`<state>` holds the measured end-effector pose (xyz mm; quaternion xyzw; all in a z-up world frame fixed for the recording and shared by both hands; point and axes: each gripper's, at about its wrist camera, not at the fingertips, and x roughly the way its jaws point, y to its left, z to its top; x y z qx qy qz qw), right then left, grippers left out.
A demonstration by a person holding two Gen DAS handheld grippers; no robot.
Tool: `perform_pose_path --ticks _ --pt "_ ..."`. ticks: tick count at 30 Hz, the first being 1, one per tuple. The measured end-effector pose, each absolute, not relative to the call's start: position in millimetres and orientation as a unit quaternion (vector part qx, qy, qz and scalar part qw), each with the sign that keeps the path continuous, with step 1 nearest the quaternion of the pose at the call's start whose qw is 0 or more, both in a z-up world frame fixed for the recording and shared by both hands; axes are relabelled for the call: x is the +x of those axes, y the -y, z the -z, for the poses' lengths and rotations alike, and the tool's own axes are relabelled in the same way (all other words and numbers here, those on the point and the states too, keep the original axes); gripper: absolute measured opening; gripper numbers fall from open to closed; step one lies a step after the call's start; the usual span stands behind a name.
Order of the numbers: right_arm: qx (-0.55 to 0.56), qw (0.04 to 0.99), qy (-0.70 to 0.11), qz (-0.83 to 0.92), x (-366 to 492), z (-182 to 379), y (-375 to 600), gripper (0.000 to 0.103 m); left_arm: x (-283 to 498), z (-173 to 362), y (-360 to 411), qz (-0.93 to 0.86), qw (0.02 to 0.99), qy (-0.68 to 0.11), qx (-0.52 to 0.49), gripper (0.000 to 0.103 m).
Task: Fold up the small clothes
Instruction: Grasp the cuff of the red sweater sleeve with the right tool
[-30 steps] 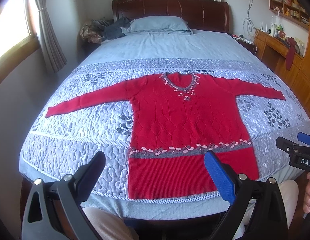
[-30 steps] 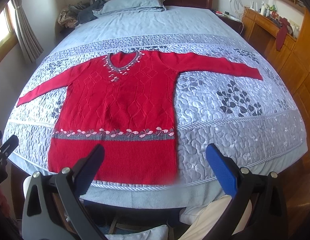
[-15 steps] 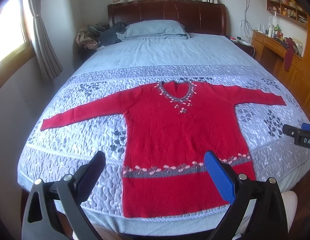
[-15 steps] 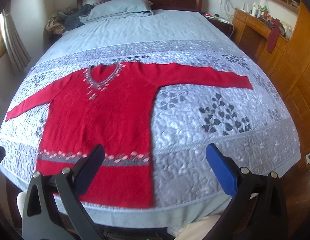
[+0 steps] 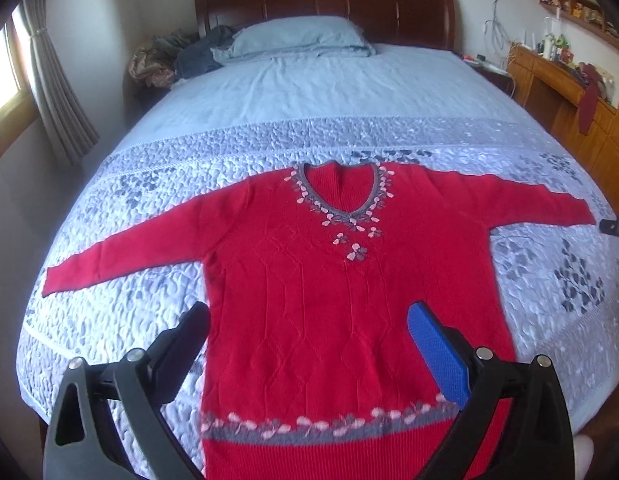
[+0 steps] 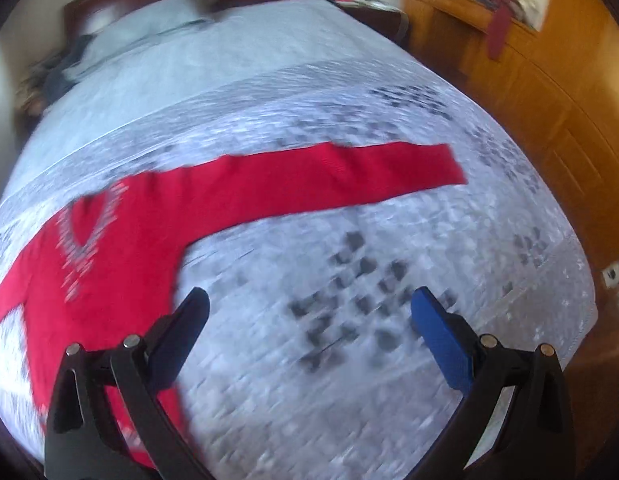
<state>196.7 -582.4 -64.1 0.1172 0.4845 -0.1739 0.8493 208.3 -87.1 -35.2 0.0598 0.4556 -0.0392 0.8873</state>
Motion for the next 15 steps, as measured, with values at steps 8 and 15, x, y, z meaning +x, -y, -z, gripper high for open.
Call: perform_pose_path --ticks 8,15 --pt "0.184 0.785 -0.548 0.221 295.2 138.1 744.9 0.1 282.9 85.8 106.6 0.032 0.865 -0.499 0.034 0.099" --pt "0.286 0.755 -0.552 0.209 312.8 190.7 810.5 0.099 298.7 117.8 111.7 0.026 0.856 -0.514 0.054 0.099"
